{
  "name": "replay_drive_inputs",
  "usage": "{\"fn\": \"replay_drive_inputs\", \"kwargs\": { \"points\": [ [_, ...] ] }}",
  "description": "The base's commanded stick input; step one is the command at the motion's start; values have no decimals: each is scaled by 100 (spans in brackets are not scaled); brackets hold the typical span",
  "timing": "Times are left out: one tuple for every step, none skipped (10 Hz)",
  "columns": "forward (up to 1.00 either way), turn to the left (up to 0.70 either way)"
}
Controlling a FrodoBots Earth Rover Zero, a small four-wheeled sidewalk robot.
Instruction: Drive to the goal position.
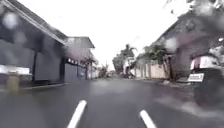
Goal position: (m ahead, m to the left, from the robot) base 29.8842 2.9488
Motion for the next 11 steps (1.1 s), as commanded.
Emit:
{"fn": "replay_drive_inputs", "kwargs": {
  "points": [
    [100, -40],
    [100, -40],
    [100, -40],
    [100, -40],
    [100, -40],
    [100, -40],
    [100, -31],
    [100, 3],
    [100, 6],
    [100, 0],
    [100, 5]
  ]
}}
